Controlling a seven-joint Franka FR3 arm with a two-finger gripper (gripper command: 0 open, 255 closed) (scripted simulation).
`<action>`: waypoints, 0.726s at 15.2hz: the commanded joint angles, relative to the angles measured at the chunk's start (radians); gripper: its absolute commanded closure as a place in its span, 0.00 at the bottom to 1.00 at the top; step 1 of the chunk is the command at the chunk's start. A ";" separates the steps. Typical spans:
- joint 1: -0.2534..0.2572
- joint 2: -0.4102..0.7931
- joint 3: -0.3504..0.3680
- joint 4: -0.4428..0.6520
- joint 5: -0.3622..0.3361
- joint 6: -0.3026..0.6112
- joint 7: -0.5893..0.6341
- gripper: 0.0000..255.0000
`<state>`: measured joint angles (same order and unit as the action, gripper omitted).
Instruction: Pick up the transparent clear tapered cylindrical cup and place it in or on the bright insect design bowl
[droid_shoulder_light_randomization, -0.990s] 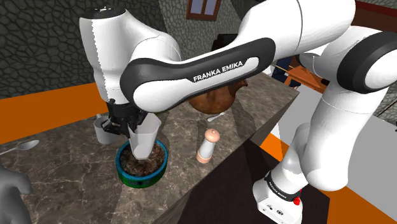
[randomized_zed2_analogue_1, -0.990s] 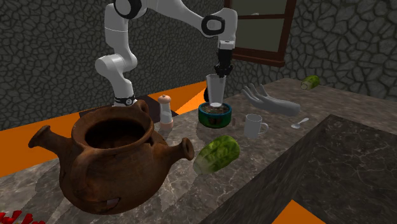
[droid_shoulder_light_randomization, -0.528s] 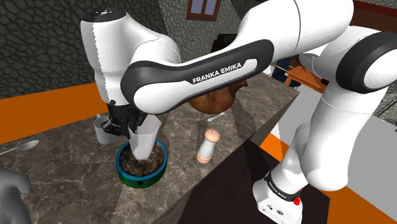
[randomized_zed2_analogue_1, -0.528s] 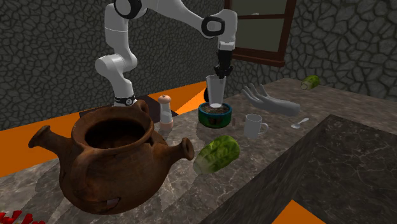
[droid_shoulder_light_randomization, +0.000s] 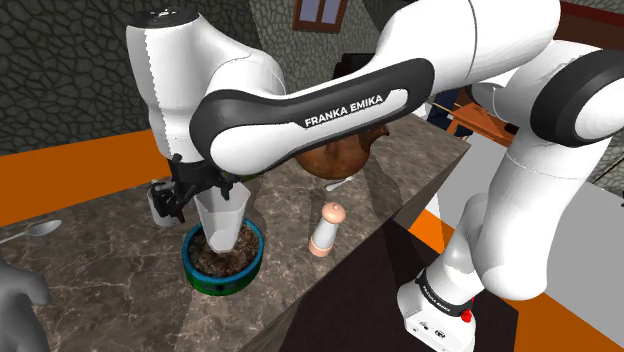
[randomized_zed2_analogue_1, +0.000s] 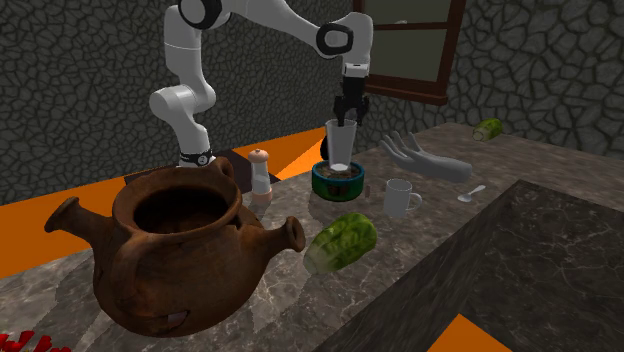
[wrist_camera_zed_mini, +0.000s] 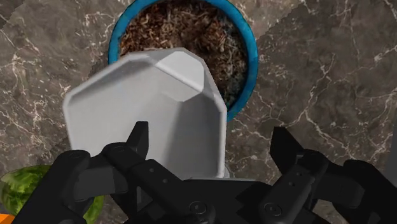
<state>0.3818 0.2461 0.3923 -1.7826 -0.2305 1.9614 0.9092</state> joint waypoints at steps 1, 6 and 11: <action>0.004 -0.007 0.004 0.042 0.007 -0.049 -0.004 0.00; 0.008 -0.017 0.008 0.090 0.014 -0.105 -0.009 0.00; 0.008 -0.017 0.008 0.090 0.014 -0.105 -0.009 0.00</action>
